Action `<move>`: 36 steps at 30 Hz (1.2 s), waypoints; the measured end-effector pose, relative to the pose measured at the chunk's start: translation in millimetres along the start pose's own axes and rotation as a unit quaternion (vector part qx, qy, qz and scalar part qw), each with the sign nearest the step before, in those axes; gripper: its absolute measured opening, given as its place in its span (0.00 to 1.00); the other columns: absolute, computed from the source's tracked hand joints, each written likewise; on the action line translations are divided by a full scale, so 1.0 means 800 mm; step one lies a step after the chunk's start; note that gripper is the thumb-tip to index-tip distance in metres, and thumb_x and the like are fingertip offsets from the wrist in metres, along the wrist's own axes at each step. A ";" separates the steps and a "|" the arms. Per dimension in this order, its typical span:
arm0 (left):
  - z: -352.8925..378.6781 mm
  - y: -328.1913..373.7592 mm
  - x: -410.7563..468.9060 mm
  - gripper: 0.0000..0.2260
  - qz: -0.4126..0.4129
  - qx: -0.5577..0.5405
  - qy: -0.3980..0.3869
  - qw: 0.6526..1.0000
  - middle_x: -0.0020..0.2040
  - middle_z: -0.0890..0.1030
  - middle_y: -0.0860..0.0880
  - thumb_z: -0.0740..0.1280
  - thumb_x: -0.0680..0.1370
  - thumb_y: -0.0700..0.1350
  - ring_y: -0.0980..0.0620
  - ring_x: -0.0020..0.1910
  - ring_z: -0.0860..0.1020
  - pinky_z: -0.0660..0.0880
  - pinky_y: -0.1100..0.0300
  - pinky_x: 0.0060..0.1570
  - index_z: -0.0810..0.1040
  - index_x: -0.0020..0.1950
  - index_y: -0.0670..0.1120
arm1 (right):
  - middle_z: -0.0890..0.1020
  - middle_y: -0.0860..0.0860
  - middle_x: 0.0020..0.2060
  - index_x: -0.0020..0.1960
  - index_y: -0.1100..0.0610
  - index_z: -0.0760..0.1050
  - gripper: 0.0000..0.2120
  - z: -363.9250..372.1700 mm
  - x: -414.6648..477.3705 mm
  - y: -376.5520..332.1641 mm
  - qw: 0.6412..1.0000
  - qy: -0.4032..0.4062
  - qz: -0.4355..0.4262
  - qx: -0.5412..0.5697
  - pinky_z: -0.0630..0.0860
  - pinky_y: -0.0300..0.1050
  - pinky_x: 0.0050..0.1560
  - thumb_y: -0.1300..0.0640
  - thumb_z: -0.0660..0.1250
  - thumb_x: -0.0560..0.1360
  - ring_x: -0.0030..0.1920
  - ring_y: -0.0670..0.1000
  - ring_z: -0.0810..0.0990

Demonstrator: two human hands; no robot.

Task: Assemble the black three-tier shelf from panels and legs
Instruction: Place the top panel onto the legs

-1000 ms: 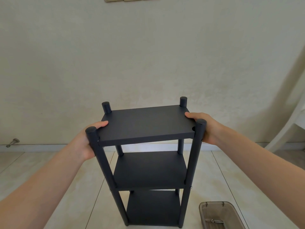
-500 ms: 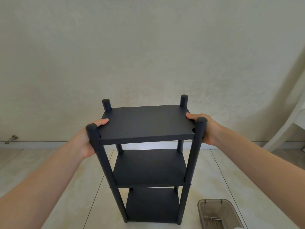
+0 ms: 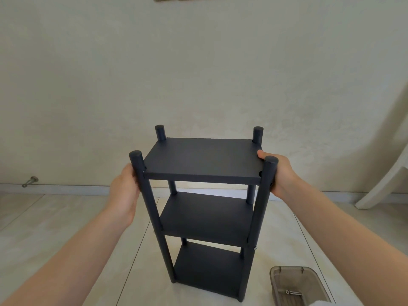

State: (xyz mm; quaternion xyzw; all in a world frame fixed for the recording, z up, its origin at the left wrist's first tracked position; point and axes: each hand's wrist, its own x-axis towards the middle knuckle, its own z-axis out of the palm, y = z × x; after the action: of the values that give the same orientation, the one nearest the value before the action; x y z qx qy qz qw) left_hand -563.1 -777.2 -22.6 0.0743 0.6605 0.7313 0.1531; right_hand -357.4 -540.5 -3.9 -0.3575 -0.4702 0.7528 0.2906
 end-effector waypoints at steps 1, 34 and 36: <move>0.001 -0.005 -0.002 0.11 0.003 0.013 0.005 1.000 0.51 0.80 0.50 0.57 0.84 0.50 0.50 0.55 0.77 0.72 0.50 0.67 0.78 0.48 0.51 | 0.81 0.49 0.26 0.40 0.57 0.77 0.10 0.003 -0.002 0.004 1.000 0.010 -0.001 0.002 0.74 0.38 0.30 0.55 0.66 0.78 0.24 0.48 0.78; 0.087 -0.027 -0.026 0.13 -0.167 -0.334 -0.160 0.914 0.58 0.83 0.39 0.69 0.79 0.34 0.39 0.47 0.86 0.83 0.42 0.39 0.76 0.62 0.44 | 0.80 0.53 0.43 0.63 0.58 0.73 0.14 0.030 -0.028 0.039 0.997 0.079 -0.008 0.018 0.73 0.40 0.30 0.52 0.62 0.81 0.40 0.53 0.79; 0.087 -0.027 -0.026 0.13 -0.164 -0.336 -0.162 0.913 0.58 0.83 0.39 0.69 0.79 0.34 0.39 0.46 0.86 0.83 0.42 0.39 0.76 0.62 0.44 | 0.79 0.52 0.39 0.59 0.56 0.73 0.10 0.029 -0.029 0.038 0.997 0.077 -0.009 0.022 0.71 0.37 0.25 0.53 0.63 0.81 0.36 0.52 0.77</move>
State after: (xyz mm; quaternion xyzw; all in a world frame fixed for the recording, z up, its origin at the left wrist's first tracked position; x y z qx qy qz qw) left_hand -519.0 -716.9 -33.6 0.0266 0.3449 0.8524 0.3921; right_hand -366.1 -582.2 -18.5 -0.4036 -0.4330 0.7307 0.3402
